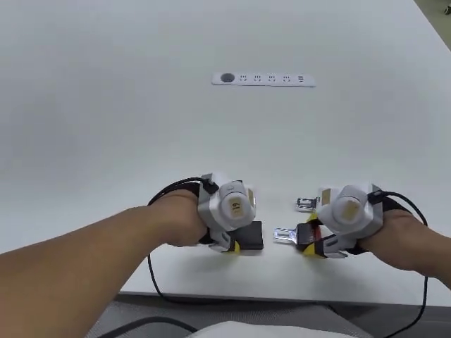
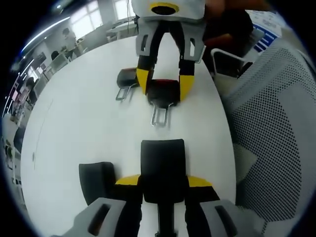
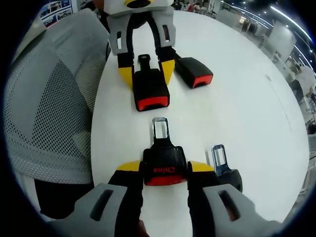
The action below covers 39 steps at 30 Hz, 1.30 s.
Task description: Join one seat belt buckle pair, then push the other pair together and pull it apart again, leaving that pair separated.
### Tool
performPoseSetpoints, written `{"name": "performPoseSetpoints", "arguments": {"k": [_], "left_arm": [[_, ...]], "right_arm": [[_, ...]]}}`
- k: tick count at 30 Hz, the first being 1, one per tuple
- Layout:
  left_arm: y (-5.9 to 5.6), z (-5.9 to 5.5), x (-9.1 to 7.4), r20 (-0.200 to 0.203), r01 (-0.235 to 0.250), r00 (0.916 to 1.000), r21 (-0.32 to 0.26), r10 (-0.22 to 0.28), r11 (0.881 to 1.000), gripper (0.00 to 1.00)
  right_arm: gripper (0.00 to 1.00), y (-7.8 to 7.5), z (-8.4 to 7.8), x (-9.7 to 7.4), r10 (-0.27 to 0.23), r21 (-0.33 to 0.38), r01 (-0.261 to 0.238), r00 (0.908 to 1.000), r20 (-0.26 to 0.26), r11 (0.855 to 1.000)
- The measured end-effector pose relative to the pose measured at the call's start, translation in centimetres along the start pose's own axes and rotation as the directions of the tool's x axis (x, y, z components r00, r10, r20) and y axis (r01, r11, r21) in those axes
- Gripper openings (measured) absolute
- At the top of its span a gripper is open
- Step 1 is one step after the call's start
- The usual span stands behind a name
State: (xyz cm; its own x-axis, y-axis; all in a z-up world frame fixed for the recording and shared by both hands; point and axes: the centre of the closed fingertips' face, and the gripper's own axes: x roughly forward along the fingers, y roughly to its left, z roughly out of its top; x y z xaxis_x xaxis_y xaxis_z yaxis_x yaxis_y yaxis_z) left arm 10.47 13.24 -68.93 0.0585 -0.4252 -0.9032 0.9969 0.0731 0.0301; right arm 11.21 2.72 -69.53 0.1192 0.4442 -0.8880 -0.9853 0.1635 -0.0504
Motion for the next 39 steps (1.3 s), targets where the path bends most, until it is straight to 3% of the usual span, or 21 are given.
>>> {"name": "performPoseSetpoints", "arguments": {"k": [6, 17, 39], "left_arm": [[0.0, -0.1, 0.1, -0.001, 0.001, 1.0, 0.0, -0.001, 1.0, 0.33], [0.0, -0.1, 0.0, -0.007, 0.0, 1.0, -0.015, 0.0, 1.0, 0.33], [0.1, -0.2, 0.1, -0.002, 0.022, 0.9998, -0.017, -0.022, 1.0, 0.33]], "right_arm": [[0.34, 0.5, 1.9, 0.8, 0.006, -0.019, -0.006, 0.9999, 0.011, 1.0], [0.34, 0.4, 1.8, 0.8, -0.003, -0.057, 0.002, 0.9999, -0.011, 0.998], [0.33, 0.7, 3.1, 1.5, 0.033, -0.069, -0.03, 0.9985, 0.043, 0.997]]}}
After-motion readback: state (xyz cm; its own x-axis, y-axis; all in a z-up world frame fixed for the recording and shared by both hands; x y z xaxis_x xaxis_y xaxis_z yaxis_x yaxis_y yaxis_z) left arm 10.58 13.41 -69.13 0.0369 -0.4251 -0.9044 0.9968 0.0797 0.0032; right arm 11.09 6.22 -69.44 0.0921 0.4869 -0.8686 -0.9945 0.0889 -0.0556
